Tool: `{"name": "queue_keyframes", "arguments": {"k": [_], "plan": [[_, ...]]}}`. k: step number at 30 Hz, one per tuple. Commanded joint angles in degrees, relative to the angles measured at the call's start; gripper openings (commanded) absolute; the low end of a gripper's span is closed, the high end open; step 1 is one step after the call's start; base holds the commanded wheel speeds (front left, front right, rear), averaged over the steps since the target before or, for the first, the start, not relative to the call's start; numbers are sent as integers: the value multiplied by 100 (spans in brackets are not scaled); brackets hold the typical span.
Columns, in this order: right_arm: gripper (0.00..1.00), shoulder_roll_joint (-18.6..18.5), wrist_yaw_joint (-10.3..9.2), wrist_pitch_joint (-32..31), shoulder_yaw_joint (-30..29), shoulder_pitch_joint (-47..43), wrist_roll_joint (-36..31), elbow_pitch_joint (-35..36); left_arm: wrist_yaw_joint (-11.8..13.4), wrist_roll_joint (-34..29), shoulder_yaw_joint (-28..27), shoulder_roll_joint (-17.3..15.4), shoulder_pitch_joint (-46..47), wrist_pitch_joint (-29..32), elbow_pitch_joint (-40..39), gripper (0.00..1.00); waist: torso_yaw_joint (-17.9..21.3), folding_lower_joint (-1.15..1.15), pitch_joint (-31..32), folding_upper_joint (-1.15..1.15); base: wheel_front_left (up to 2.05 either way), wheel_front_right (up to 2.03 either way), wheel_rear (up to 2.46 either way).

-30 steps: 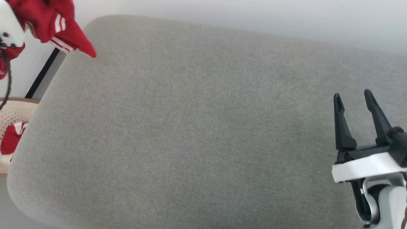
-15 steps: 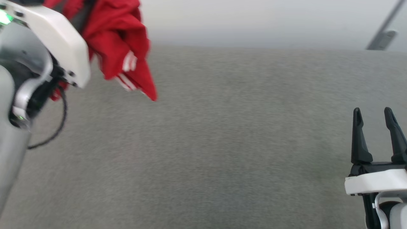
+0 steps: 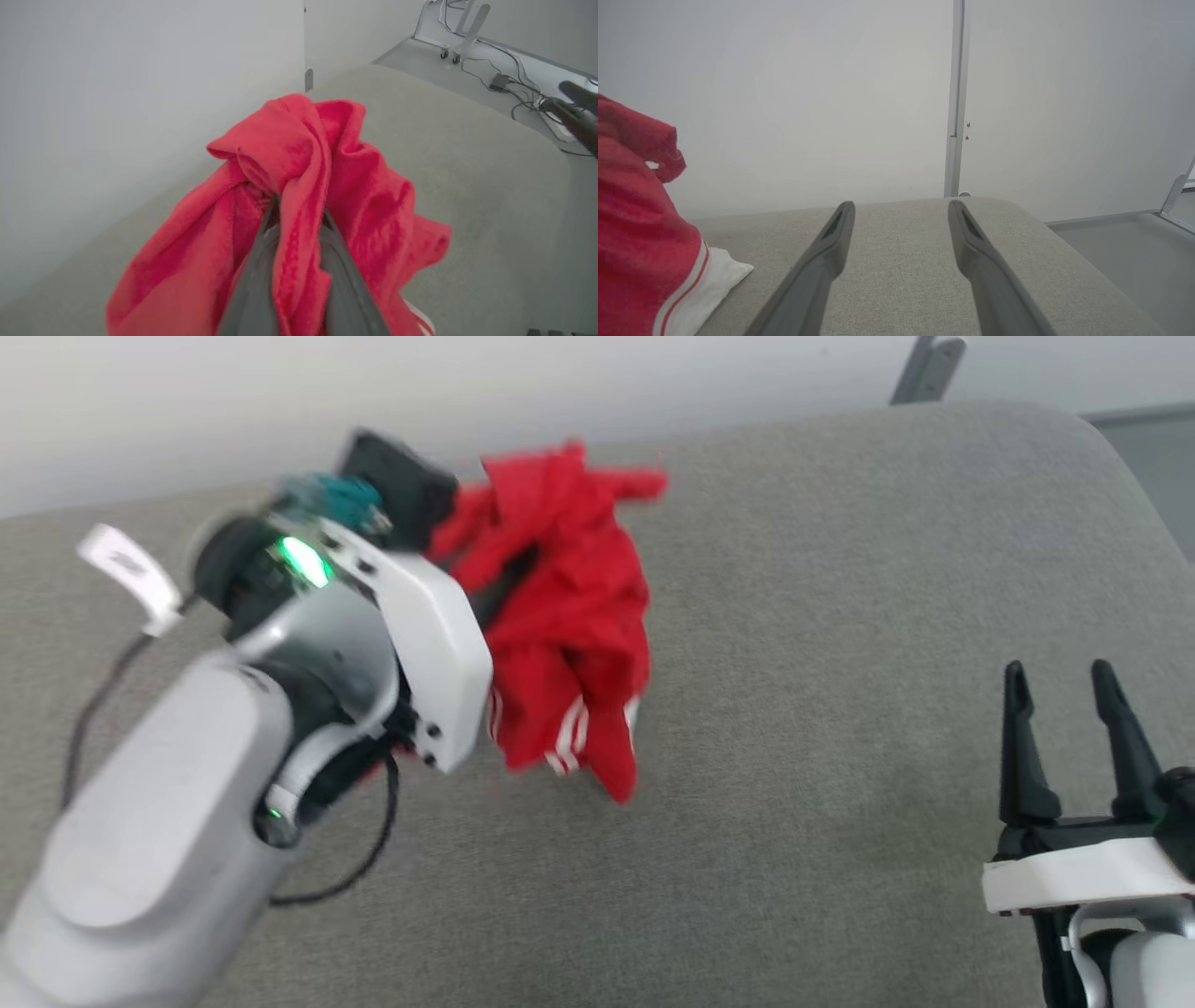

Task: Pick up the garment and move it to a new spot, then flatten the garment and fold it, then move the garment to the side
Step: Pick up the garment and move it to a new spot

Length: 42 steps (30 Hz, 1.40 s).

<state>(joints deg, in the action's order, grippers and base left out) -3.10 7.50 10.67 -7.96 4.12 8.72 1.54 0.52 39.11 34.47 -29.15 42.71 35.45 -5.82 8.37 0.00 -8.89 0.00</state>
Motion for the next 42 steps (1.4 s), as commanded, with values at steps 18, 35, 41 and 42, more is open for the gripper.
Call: {"name": "queue_keyframes", "arguments": {"k": [18,35,41,42], "plan": [[100,21,-2,318,539,424,151,-673,-584,323,861,616,-612,-40,3067,0,163,0,-279,0,0,0,0],[100,-94,-2,213,584,295,70,-787,-755,306,594,431,-467,-1691,3050,100,-350,0,204,0,0,0,0],[100,-271,-2,148,597,216,164,-801,-529,200,190,112,-849,-2755,2639,100,-553,0,417,0,0,0,0],[100,-294,-2,154,578,199,173,-805,-457,205,110,82,-953,-2946,2576,100,-585,0,452,0,0,0,0]]}}
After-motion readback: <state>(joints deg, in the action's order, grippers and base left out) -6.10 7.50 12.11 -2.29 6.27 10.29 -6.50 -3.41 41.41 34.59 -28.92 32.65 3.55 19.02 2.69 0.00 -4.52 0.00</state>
